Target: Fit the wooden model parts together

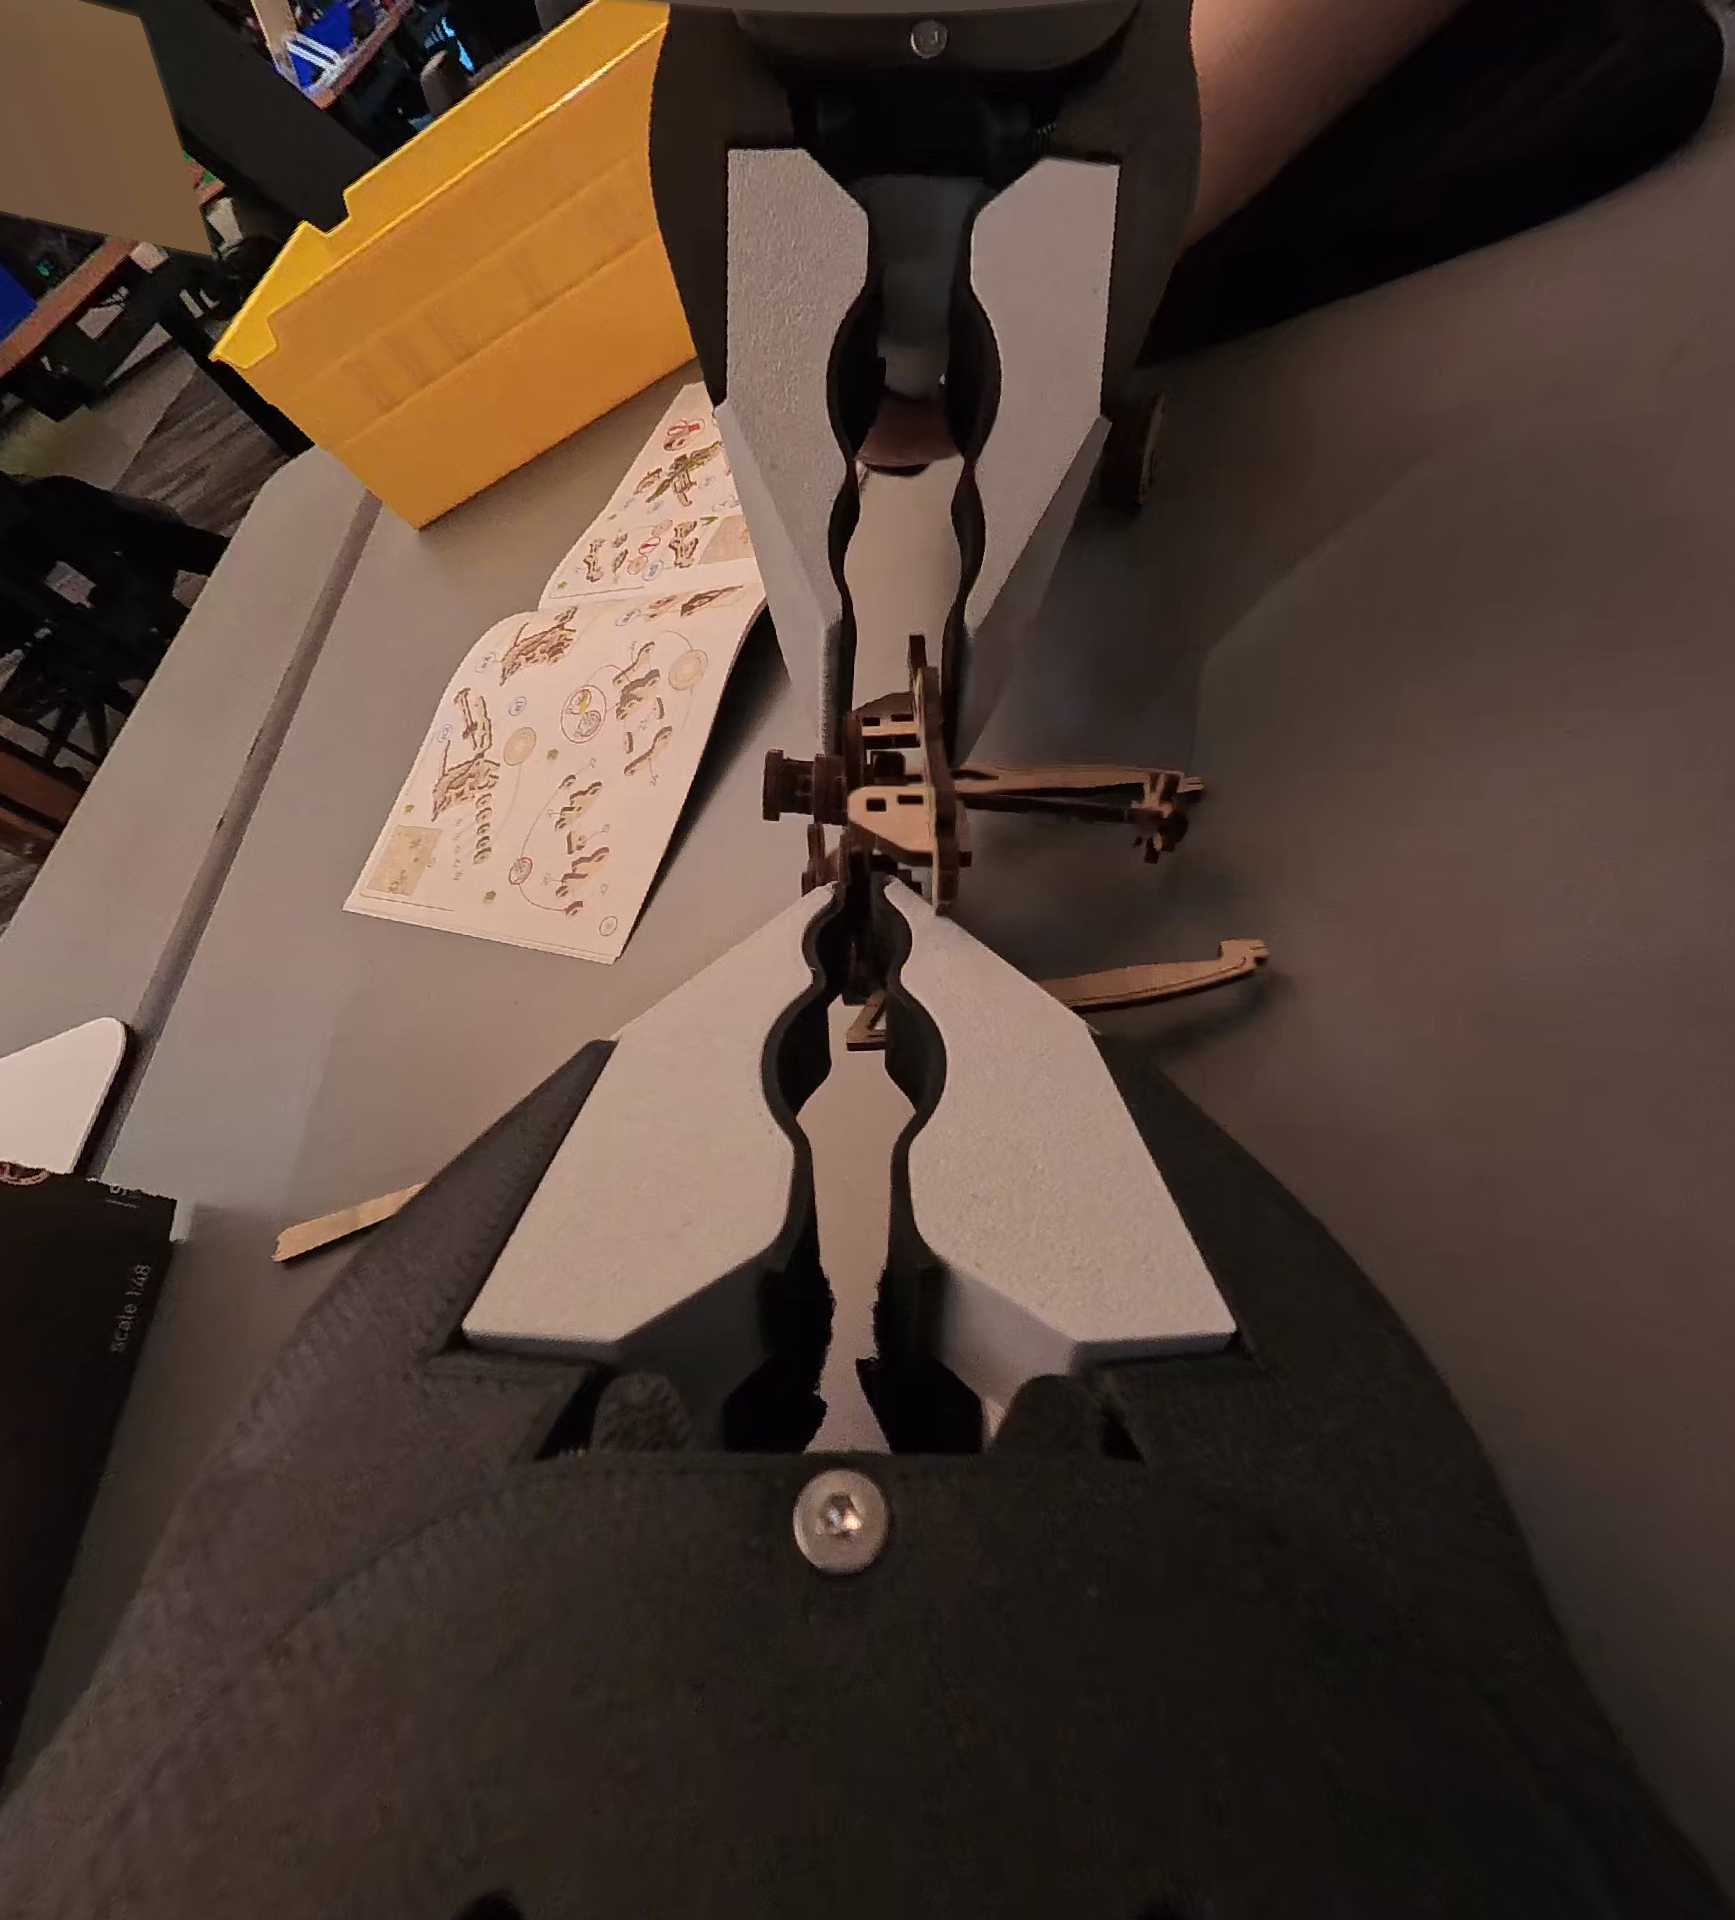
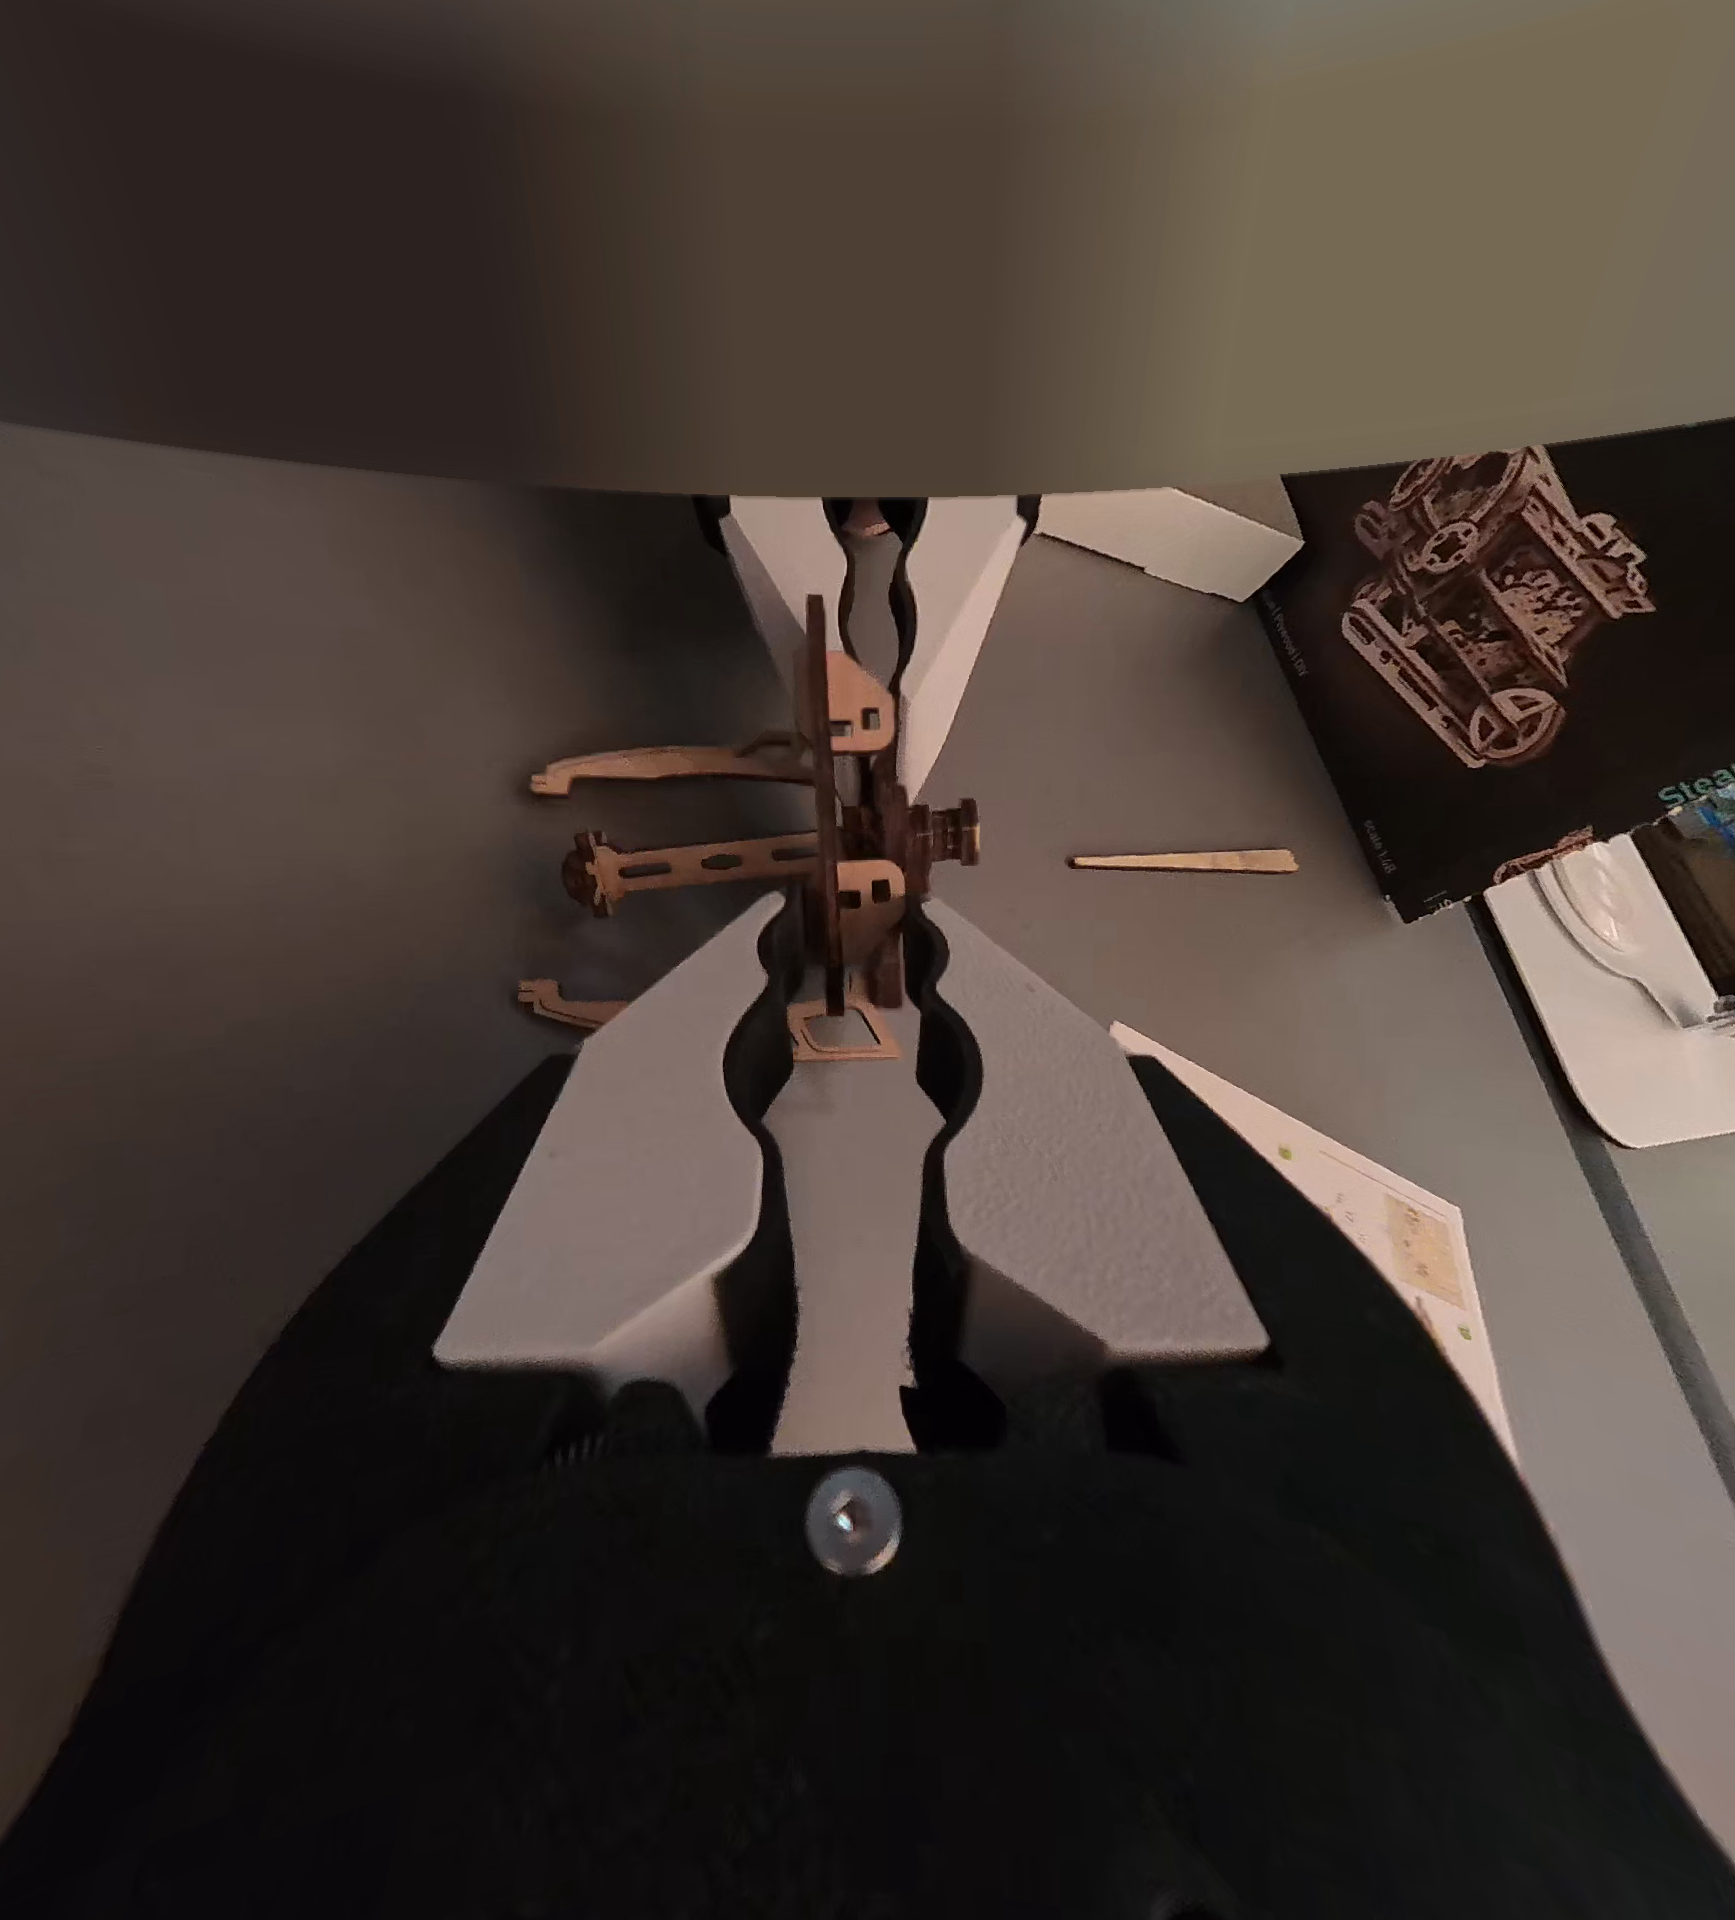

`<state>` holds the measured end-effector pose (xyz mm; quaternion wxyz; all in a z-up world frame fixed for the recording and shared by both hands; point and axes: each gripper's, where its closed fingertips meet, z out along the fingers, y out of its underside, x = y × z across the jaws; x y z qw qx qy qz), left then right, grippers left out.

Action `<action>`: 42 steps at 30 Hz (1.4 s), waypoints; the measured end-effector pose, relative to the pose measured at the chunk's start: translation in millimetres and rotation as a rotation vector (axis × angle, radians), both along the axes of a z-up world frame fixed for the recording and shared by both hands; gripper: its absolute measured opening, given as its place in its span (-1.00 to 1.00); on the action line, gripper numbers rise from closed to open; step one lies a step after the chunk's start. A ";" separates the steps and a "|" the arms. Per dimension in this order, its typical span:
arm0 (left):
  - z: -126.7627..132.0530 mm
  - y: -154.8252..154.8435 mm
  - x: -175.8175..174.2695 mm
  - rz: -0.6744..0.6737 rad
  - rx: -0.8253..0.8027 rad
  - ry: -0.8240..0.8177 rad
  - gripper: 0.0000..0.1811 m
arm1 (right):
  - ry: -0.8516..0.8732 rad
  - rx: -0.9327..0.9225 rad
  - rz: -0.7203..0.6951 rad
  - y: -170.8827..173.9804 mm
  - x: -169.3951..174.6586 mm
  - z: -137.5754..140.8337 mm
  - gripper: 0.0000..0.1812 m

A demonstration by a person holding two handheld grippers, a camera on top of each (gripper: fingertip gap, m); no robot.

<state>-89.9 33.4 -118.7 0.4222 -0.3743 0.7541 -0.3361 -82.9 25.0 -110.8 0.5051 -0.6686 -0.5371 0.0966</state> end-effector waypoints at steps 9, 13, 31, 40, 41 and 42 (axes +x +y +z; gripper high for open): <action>5.4 -1.0 -2.0 -0.014 -0.042 -0.019 -1.00 | -0.041 -0.017 0.005 1.8 3.1 -3.8 -0.82; 3.5 -1.9 -3.2 -0.023 -0.025 -0.015 -1.00 | -0.049 -0.039 0.009 2.0 2.4 -6.9 -0.82; 1.8 -2.0 -5.7 -0.030 0.013 -0.027 -1.00 | 0.024 -0.151 0.066 1.6 0.7 -5.6 -0.81; 1.0 -0.6 -7.9 -0.033 0.013 -0.022 -1.00 | 0.001 -0.213 0.080 1.3 -1.2 -5.7 -0.81; 1.0 -0.4 -8.1 -0.032 0.012 -0.022 -1.00 | -0.005 -0.215 0.077 1.4 -1.4 -5.6 -0.82; 1.0 -0.4 -8.2 -0.031 0.011 -0.022 -1.00 | -0.013 -0.212 0.071 1.5 -1.5 -5.7 -0.82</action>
